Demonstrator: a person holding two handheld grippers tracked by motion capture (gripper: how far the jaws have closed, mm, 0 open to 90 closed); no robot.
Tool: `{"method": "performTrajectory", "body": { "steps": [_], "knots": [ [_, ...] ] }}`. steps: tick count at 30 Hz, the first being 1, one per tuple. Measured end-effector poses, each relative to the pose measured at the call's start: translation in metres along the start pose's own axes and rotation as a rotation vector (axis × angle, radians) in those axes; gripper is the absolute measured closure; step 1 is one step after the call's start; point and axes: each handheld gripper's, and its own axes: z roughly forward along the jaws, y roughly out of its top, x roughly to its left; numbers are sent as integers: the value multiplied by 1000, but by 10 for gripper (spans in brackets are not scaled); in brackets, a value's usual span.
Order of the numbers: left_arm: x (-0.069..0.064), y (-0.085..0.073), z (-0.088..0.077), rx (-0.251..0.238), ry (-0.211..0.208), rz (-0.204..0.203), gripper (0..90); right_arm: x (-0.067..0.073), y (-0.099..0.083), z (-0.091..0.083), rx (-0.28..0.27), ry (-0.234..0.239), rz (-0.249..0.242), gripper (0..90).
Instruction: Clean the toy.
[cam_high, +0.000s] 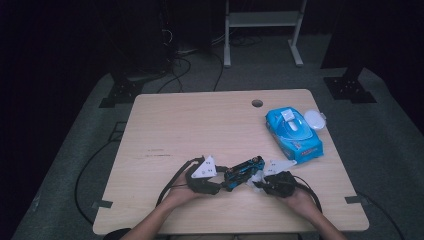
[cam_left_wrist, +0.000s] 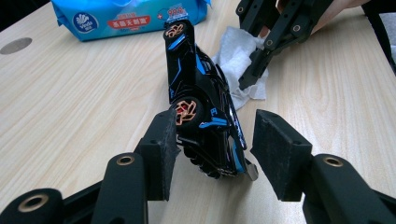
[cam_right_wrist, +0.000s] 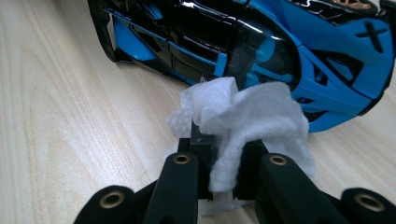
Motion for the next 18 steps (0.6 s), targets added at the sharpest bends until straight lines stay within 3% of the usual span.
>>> {"method": "performTrajectory", "body": {
  "steps": [7,9,12,18],
  "knots": [
    [-3,2,1,-2,-24,15,490,0,-2,-5,-8,19,8,809],
    [-4,5,2,9,-18,23,448,0,-3,-7,-11,20,8,809],
    [-4,6,4,2,-17,10,429,0,-4,-8,-18,20,12,809],
    [-1,4,13,41,-15,-24,346,2,0,-19,-57,37,16,809]
  ]
}}
